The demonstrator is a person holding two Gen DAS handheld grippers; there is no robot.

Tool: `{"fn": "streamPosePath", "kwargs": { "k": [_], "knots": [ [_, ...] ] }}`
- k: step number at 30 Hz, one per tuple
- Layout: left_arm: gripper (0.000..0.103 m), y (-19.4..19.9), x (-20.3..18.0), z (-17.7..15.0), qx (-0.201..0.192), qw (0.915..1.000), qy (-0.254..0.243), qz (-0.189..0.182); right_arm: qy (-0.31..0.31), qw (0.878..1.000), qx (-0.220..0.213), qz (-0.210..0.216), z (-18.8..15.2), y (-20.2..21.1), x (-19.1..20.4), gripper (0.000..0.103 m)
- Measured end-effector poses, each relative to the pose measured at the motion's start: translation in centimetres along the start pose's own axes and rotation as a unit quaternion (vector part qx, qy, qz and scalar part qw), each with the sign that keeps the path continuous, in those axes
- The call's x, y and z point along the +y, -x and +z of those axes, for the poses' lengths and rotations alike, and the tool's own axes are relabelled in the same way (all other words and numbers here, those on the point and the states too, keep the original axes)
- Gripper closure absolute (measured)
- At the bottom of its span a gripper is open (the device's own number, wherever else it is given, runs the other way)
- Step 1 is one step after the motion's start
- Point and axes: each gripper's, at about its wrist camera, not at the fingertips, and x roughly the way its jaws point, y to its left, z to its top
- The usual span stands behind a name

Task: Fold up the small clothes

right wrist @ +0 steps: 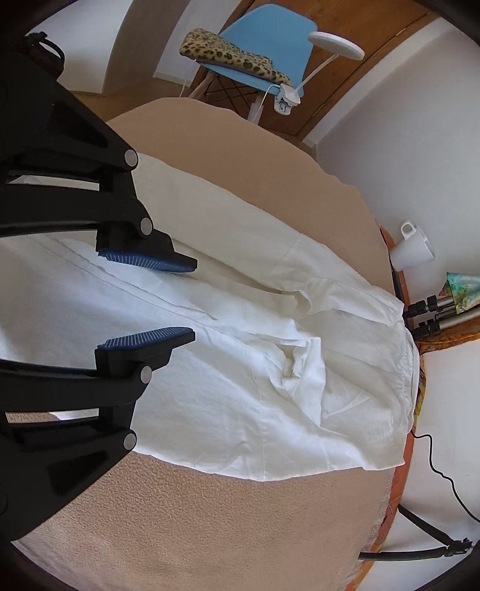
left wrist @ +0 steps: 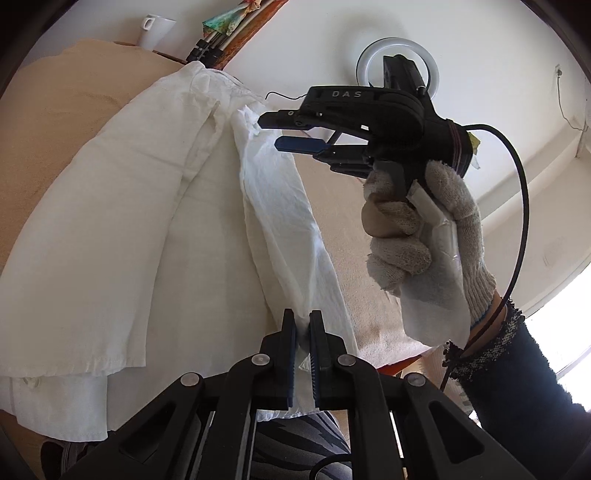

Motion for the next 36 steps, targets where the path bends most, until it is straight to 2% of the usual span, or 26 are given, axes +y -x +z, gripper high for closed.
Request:
{"fn": "streamPosePath", "kwargs": {
  "k": [2, 4, 8, 11, 13, 14, 17, 20, 23, 26, 27, 29, 33, 36],
  "knots": [
    [0.100, -0.1, 0.0, 0.0, 0.006, 1.0000, -0.002, 0.004, -0.025, 0.999, -0.036, 0.001, -1.4, 3.2, -1.1, 0.065],
    [0.100, 0.1, 0.0, 0.0, 0.009, 0.9999, -0.006, 0.008, -0.061, 0.997, -0.055, 0.010, -3.7, 5.8, -2.8, 0.065],
    [0.098, 0.5, -0.1, 0.0, 0.013, 0.9993, -0.026, 0.025, -0.100, 0.994, -0.053, -0.001, -9.5, 8.2, -5.1, 0.065],
    [0.097, 0.8, 0.0, -0.1, 0.020, 0.9980, -0.044, 0.041, -0.124, 0.991, -0.034, 0.035, -13.1, 8.3, -5.7, 0.065],
    [0.093, 1.3, 0.1, -0.3, 0.023, 0.9972, -0.051, 0.048, -0.130, 0.989, -0.027, 0.060, -14.8, 8.2, -5.6, 0.065],
    [0.087, 1.7, 0.2, -0.4, 0.024, 0.9971, -0.053, 0.050, -0.130, 0.989, -0.023, 0.071, -15.4, 8.0, -5.4, 0.065],
    [0.076, 3.6, 0.4, -0.3, 0.010, 0.9965, -0.060, 0.058, -0.121, 0.989, -0.014, 0.078, -16.8, 7.4, -4.6, 0.065],
    [0.065, 6.6, 0.9, 0.1, -0.031, 0.9923, -0.075, 0.093, -0.128, 0.988, -0.008, 0.087, -17.6, 6.8, -4.5, 0.065],
    [0.054, 9.3, 2.7, 0.9, -0.062, 0.9871, -0.068, 0.131, -0.147, 0.984, -0.004, 0.103, -18.6, 6.5, -5.2, 0.065],
    [0.054, 10.8, 5.5, 1.7, -0.077, 0.9834, -0.036, 0.160, -0.165, 0.978, -0.005, 0.128, -19.4, 6.0, -5.8, 0.065],
    [0.054, 11.0, 6.5, 2.0, -0.079, 0.9833, -0.022, 0.162, -0.169, 0.976, -0.002, 0.138, -19.5, 5.9, -5.8, 0.071],
    [0.054, 11.1, 8.1, 2.4, -0.078, 0.9841, 0.002, 0.160, -0.174, 0.969, 0.004, 0.173, -19.6, 5.7, -5.5, 0.091],
    [0.055, 10.2, 10.5, 2.6, -0.059, 0.9884, 0.038, 0.135, -0.185, 0.958, -0.026, 0.216, -19.5, 7.2, -5.1, 0.094],
    [0.058, 9.1, 11.4, 2.1, -0.040, 0.9909, 0.062, 0.113, -0.172, 0.971, -0.009, 0.165, -19.8, 6.7, -4.9, 0.094]
  ]
}}
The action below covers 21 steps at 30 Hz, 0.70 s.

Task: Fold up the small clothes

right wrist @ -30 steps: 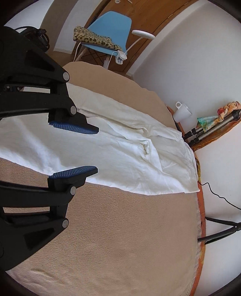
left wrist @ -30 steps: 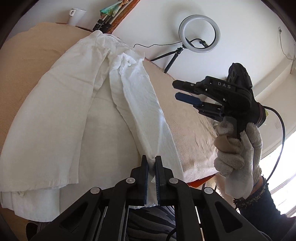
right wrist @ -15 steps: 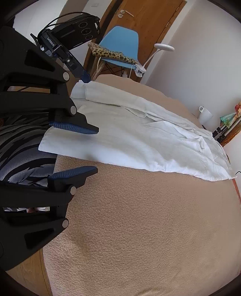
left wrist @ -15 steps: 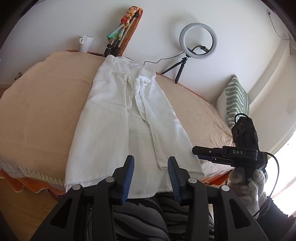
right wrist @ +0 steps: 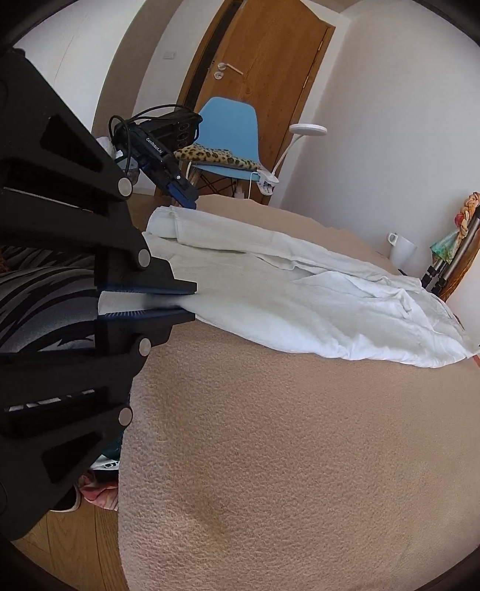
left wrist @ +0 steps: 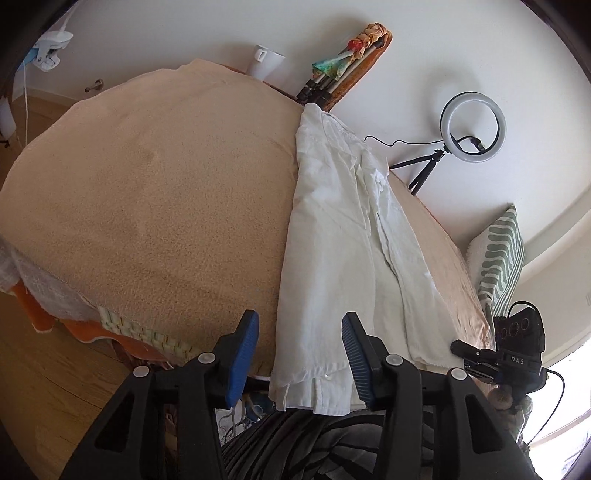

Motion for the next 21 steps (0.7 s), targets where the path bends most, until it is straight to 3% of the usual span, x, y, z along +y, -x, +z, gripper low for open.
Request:
{"fn": "streamPosePath", "kwargs": {
  "k": [7, 10, 11, 12, 15, 18, 21],
  "knots": [
    [0.070, -1.0, -0.5, -0.8, 0.014, 0.9998, 0.007, -0.015, 0.075, 0.989, 0.016, -0.127, -0.4, -0.7, 2.5, 0.089],
    [0.070, -0.6, -0.4, -0.7, 0.012, 0.9996, 0.010, -0.025, 0.128, 0.977, -0.014, -0.172, -0.1, 0.3, 5.6, 0.067],
    [0.069, -0.5, -0.4, -0.7, 0.011, 0.9996, 0.010, -0.025, 0.139, 0.976, -0.023, -0.167, 0.1, 0.6, 6.5, 0.057],
    [0.068, -0.4, -0.4, -0.6, 0.008, 0.9997, 0.008, -0.022, 0.149, 0.976, -0.028, -0.154, 0.3, 0.9, 7.1, 0.053],
    [0.067, 0.2, -0.5, -0.7, -0.001, 0.9999, 0.000, -0.015, 0.165, 0.979, -0.021, -0.117, 1.5, 0.0, 9.5, 0.053],
    [0.067, 0.9, -0.8, -0.7, -0.010, 0.9998, -0.013, -0.010, 0.140, 0.988, 0.011, -0.062, 3.0, -2.6, 10.1, 0.053],
    [0.067, 1.5, -1.1, -0.7, -0.017, 0.9995, -0.028, -0.003, 0.129, 0.990, 0.031, -0.055, 3.7, -5.8, 10.1, 0.053]
  ]
}}
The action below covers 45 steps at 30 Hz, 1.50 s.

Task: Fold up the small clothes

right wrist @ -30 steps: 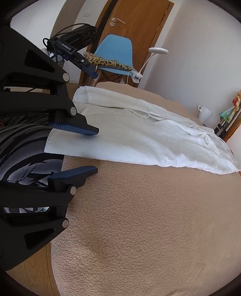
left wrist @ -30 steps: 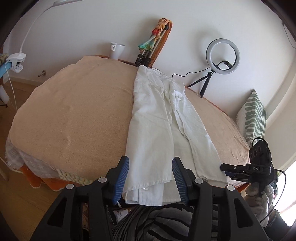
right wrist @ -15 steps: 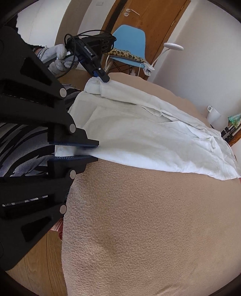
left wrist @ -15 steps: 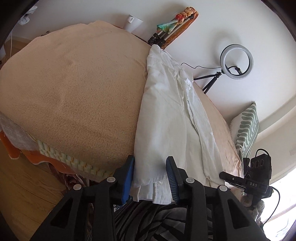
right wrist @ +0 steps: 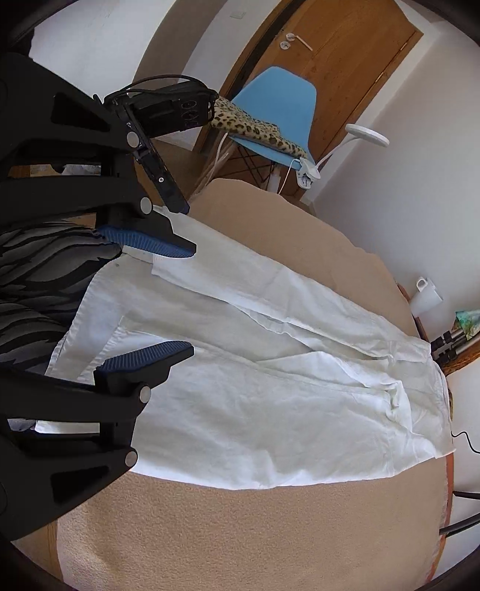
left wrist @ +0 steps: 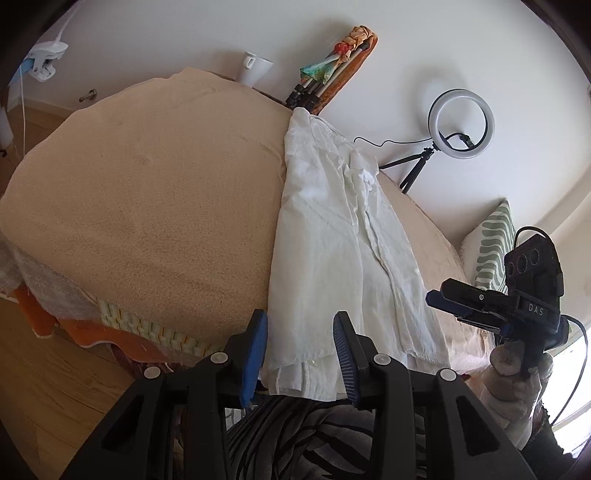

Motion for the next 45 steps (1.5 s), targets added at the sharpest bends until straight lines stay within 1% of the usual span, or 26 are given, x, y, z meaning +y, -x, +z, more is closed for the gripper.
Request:
{"fn": "streamPosePath", "kwargs": {
  "k": [3, 8, 9, 11, 15, 18, 20, 22, 24, 25, 26, 27, 31, 34, 35, 36, 37, 38, 40, 41, 42, 44, 45],
  "knots": [
    [0.067, 0.5, -0.1, 0.1, -0.007, 0.9998, -0.014, 0.008, -0.021, 0.999, 0.020, 0.025, 0.6, -2.7, -0.3, 0.053],
    [0.069, 0.4, 0.2, 0.1, 0.001, 0.9995, -0.030, 0.003, -0.025, 0.999, 0.036, 0.022, 0.7, -5.7, 0.0, 0.053],
    [0.069, 0.3, 0.3, 0.1, 0.005, 0.9995, -0.031, 0.002, -0.027, 0.999, 0.038, 0.027, 0.7, -6.2, 0.0, 0.053],
    [0.070, 0.1, 0.6, 0.1, 0.011, 0.9996, -0.024, -0.008, -0.036, 0.997, 0.045, 0.046, 0.6, -7.1, -0.1, 0.053],
    [0.069, 0.0, 1.1, 0.1, 0.010, 0.9998, -0.012, -0.011, -0.044, 0.997, 0.035, 0.059, 0.4, -8.2, 0.5, 0.053],
    [0.069, -0.2, 1.5, 0.1, 0.015, 0.9997, 0.002, -0.021, -0.050, 0.995, 0.036, 0.076, 0.2, -8.7, 0.9, 0.053],
    [0.070, -0.3, 1.5, 0.1, 0.018, 0.9997, 0.000, -0.018, -0.052, 0.995, 0.035, 0.080, 0.1, -8.7, 1.0, 0.053],
    [0.069, -0.5, 1.3, 0.1, 0.018, 0.9997, -0.003, -0.017, -0.058, 0.994, 0.033, 0.082, 0.0, -8.6, 1.1, 0.062],
    [0.069, -0.6, 1.1, 0.1, 0.019, 0.9997, -0.007, -0.016, -0.063, 0.994, 0.034, 0.084, -0.3, -8.4, 0.7, 0.077],
    [0.069, -0.6, 0.9, 0.1, 0.019, 0.9997, -0.011, -0.014, -0.067, 0.993, 0.035, 0.088, -0.4, -8.3, 0.5, 0.081],
    [0.069, -0.7, 0.7, 0.1, 0.019, 0.9996, -0.015, -0.011, -0.069, 0.993, 0.034, 0.087, -0.5, -8.3, 0.5, 0.089],
    [0.069, -0.7, 0.5, 0.1, 0.017, 0.9996, -0.020, -0.008, -0.069, 0.994, 0.033, 0.081, -0.5, -8.2, 0.5, 0.093],
    [0.069, -0.3, -0.6, 0.8, 0.010, 0.9991, -0.040, -0.005, -0.063, 0.995, 0.034, 0.066, -0.5, -7.5, 1.4, 0.096],
    [0.069, -0.4, -1.8, 1.9, 0.002, 0.9979, -0.065, -0.001, -0.031, 0.998, 0.036, 0.040, -0.6, -6.5, 2.4, 0.097],
    [0.069, -0.7, -2.0, 2.5, 0.001, 0.9975, -0.071, -0.001, -0.036, 0.998, 0.040, 0.040, -0.7, -6.8, 2.0, 0.097],
    [0.069, -1.1, -2.3, 3.0, 0.001, 0.9971, -0.076, -0.001, -0.046, 0.997, 0.047, 0.036, -0.7, -7.2, 1.6, 0.096],
    [0.069, -1.6, -2.6, 3.4, 0.003, 0.9966, -0.083, 0.002, -0.056, 0.997, 0.050, 0.033, -0.7, -7.6, 1.2, 0.093],
    [0.069, -2.3, -2.8, 3.8, 0.006, 0.9958, -0.091, 0.008, -0.066, 0.996, 0.053, 0.031, -0.7, -7.8, 0.8, 0.092],
    [0.069, -3.6, -2.8, 4.1, 0.014, 0.9944, -0.102, 0.021, -0.069, 0.996, 0.053, 0.025, -0.7, -7.7, 0.5, 0.088],
    [0.069, -4.3, -2.7, 3.9, 0.023, 0.9938, -0.106, 0.024, -0.056, 0.997, 0.047, 0.019, -0.7, -7.1, 0.7, 0.083],
    [0.070, -5.0, -2.6, 3.6, 0.033, 0.9927, -0.112, 0.031, -0.037, 0.999, 0.035, 0.003, -0.6, -6.4, 1.1, 0.080],
    [0.070, -5.7, -2.3, 2.6, 0.043, 0.9897, -0.127, 0.049, 0.004, 0.999, 0.014, -0.029, -0.4, -4.9, 2.2, 0.080],
    [0.070, -5.5, -2.3, 2.0, 0.034, 0.9890, -0.135, 0.051, 0.020, 0.999, 0.007, -0.039, -0.1, -4.3, 2.7, 0.080]
  ]
}}
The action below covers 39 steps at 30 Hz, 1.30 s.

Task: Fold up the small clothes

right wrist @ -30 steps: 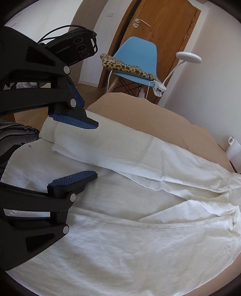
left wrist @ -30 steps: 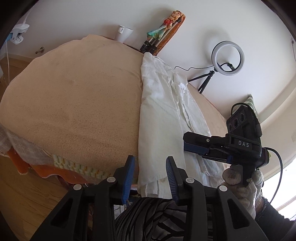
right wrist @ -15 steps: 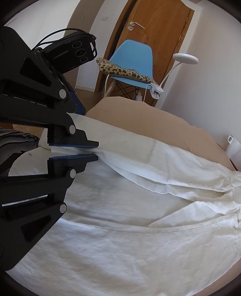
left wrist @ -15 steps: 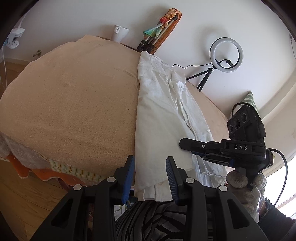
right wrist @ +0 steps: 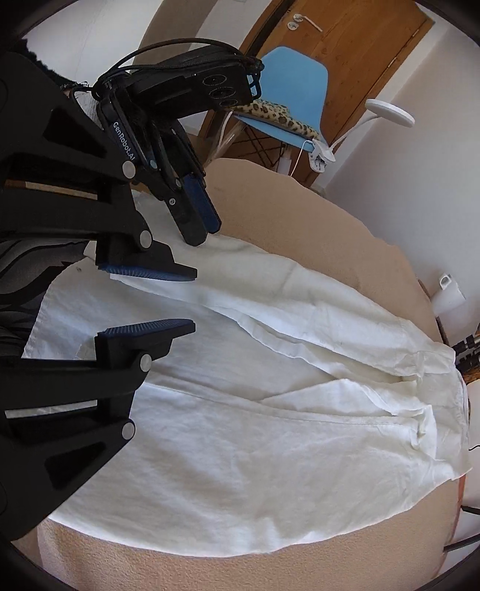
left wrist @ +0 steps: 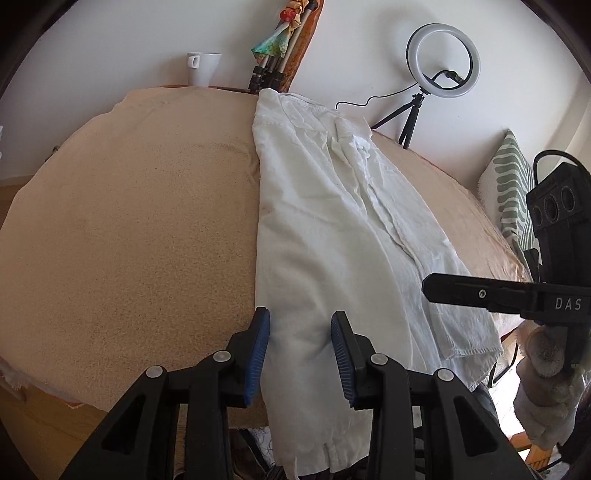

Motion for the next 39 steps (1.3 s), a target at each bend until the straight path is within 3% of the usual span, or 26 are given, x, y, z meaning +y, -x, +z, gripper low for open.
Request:
{"fn": "streamPosePath", "kwargs": {
  "k": [4, 8, 14, 16, 18, 19, 20, 24, 30, 39],
  "knots": [
    [0.069, 0.9, 0.5, -1.1, -0.008, 0.9998, 0.019, -0.004, 0.056, 0.998, -0.019, -0.027, 2.1, 0.9, 1.8, 0.080],
    [0.069, 1.8, 1.0, -2.0, -0.009, 0.9991, 0.042, -0.003, 0.058, 0.998, -0.006, -0.022, 5.5, -1.3, 2.1, 0.080],
    [0.052, 3.0, 1.0, -2.8, -0.020, 0.9975, 0.067, -0.005, 0.070, 0.996, 0.028, -0.052, 8.3, -5.7, 1.4, 0.080],
    [0.052, 2.7, 1.0, -3.0, -0.019, 0.9965, 0.080, -0.016, 0.070, 0.994, 0.044, -0.071, 8.6, -7.0, 0.9, 0.080],
    [0.053, 2.5, 1.1, -3.2, -0.022, 0.9950, 0.094, -0.028, 0.079, 0.992, 0.057, -0.079, 8.7, -7.6, 0.7, 0.081],
    [0.057, 2.5, 1.1, -3.2, -0.026, 0.9941, 0.100, -0.035, 0.085, 0.991, 0.058, -0.082, 8.7, -7.6, 0.8, 0.081],
    [0.070, 2.3, 1.3, -3.1, -0.021, 0.9925, 0.111, -0.047, 0.087, 0.991, 0.059, -0.086, 8.8, -7.5, 1.0, 0.081],
    [0.084, 2.7, 2.1, -3.2, -0.029, 0.9868, 0.146, -0.063, 0.091, 0.992, 0.030, -0.078, 9.5, -6.0, 1.9, 0.081],
    [0.089, 3.2, 2.6, -3.6, -0.033, 0.9863, 0.148, -0.066, 0.072, 0.995, 0.012, -0.074, 11.1, -6.1, 2.2, 0.081],
    [0.095, 3.6, 2.3, -3.8, -0.036, 0.9886, 0.134, -0.060, 0.106, 0.990, 0.050, -0.081, 10.9, -11.2, 4.7, 0.081]
  ]
}}
